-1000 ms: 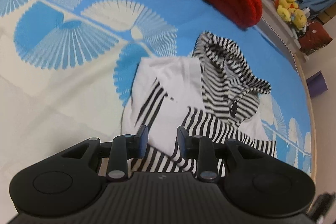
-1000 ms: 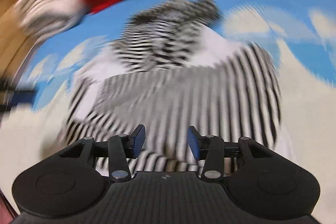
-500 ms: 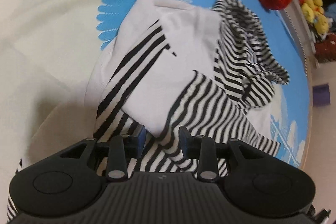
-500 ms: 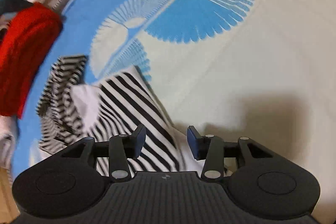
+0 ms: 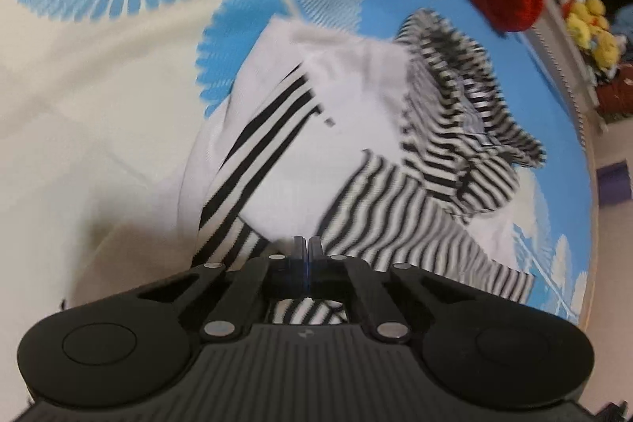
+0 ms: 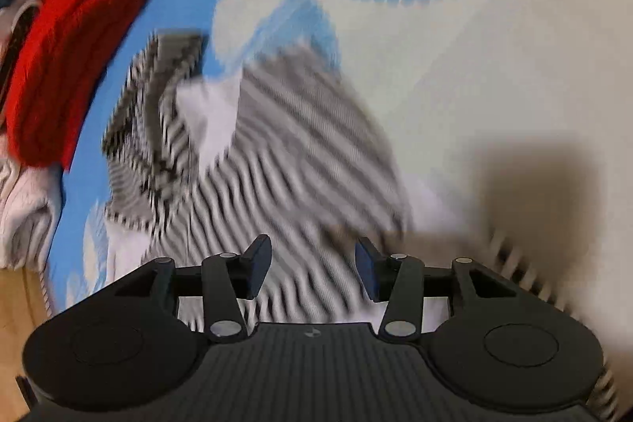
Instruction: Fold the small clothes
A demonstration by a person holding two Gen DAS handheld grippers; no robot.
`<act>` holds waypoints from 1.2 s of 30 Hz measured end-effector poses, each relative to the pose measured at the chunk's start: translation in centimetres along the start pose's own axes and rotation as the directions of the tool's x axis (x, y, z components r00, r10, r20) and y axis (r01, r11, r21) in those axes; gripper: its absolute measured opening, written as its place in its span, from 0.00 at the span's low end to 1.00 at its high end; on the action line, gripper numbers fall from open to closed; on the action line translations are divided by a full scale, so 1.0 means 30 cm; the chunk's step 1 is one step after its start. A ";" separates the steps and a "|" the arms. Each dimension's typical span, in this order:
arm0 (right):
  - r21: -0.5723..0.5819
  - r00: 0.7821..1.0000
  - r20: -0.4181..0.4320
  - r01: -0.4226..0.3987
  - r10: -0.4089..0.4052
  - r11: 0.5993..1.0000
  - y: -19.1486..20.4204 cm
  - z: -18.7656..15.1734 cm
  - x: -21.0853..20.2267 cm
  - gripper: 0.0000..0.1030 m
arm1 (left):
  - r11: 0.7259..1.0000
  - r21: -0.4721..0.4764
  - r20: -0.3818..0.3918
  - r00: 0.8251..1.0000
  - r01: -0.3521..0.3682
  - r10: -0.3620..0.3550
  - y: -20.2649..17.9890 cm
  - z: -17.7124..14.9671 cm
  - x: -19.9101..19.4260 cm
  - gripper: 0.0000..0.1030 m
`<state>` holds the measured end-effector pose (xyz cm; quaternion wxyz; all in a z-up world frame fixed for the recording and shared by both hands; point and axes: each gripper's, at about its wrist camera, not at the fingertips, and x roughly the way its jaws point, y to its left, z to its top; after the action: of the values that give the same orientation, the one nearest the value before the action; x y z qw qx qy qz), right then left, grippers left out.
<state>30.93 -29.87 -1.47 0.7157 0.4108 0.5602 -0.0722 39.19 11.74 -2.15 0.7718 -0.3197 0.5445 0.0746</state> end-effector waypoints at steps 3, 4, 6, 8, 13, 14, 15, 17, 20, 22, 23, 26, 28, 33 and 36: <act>0.027 0.999 -0.048 0.024 -0.022 0.999 -0.010 -0.059 0.024 0.48 | 0.999 0.028 0.042 0.999 0.029 -0.030 -0.019 -0.031 -0.102 0.00; 0.036 0.998 -0.052 0.039 -0.037 0.999 -0.018 -0.071 0.029 0.48 | 0.998 0.045 0.059 0.998 0.034 -0.037 -0.024 -0.044 -0.133 0.00; 0.061 0.997 -0.048 0.071 -0.068 0.996 -0.039 -0.084 0.034 0.48 | 0.998 0.061 0.064 0.997 0.026 -0.030 -0.017 -0.064 -0.155 0.00; 0.093 0.995 -0.021 0.101 -0.099 0.991 -0.065 -0.085 0.036 0.48 | 0.998 0.008 0.033 0.998 0.057 -0.057 0.025 -0.064 -0.134 0.00; 0.174 0.989 0.032 0.134 -0.142 0.976 -0.116 -0.077 0.036 0.46 | 0.992 -0.087 0.006 0.995 0.095 -0.095 0.098 -0.038 -0.072 0.35; 0.175 0.989 0.045 0.131 -0.141 0.976 -0.133 -0.071 0.029 0.43 | 0.993 -0.089 0.009 0.997 0.080 -0.080 0.101 -0.031 -0.058 0.35; 0.175 0.987 0.062 0.133 -0.146 0.975 -0.138 -0.071 0.018 0.38 | 0.992 -0.098 0.004 0.997 0.074 -0.073 0.105 -0.027 -0.042 0.35; 0.182 0.985 0.091 0.129 -0.148 0.975 -0.145 -0.066 0.002 0.22 | 0.989 -0.128 -0.010 0.997 0.078 -0.080 0.116 -0.018 -0.001 0.35; 0.188 0.987 0.087 0.117 -0.135 0.975 -0.163 -0.060 -0.001 0.17 | 0.984 -0.157 -0.015 0.996 0.080 -0.084 0.129 -0.011 0.055 0.35; 0.186 0.988 0.083 0.113 -0.131 0.976 -0.164 -0.061 0.002 0.16 | 0.984 -0.166 -0.011 0.998 0.064 -0.067 0.132 -0.005 0.087 0.35; 0.185 0.988 0.081 0.113 -0.129 0.976 -0.161 -0.060 0.005 0.15 | 0.982 -0.179 -0.006 0.998 0.065 -0.067 0.135 -0.003 0.101 0.35; 0.182 0.989 0.078 0.111 -0.127 0.977 -0.159 -0.057 0.006 0.12 | 0.975 -0.213 0.006 0.998 0.055 -0.056 0.143 0.001 0.137 0.34; 0.183 0.988 0.083 0.111 -0.128 0.977 -0.157 -0.054 0.005 0.11 | 0.973 -0.225 0.023 0.998 0.062 -0.058 0.142 0.003 0.144 0.17; 0.182 0.986 0.099 0.112 -0.132 0.977 -0.149 -0.048 -0.013 0.09 | 0.983 -0.184 0.067 0.998 0.021 -0.009 0.095 -0.012 0.049 0.04; 0.183 0.981 0.129 0.119 -0.144 0.976 -0.148 -0.038 -0.045 0.08 | 0.990 -0.134 0.096 0.995 0.034 -0.021 0.047 -0.048 -0.075 0.04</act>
<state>27.10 -32.48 -2.60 0.7085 0.4276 0.5256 -0.1971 36.50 12.54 -1.01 0.7742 -0.3749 0.4968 0.1156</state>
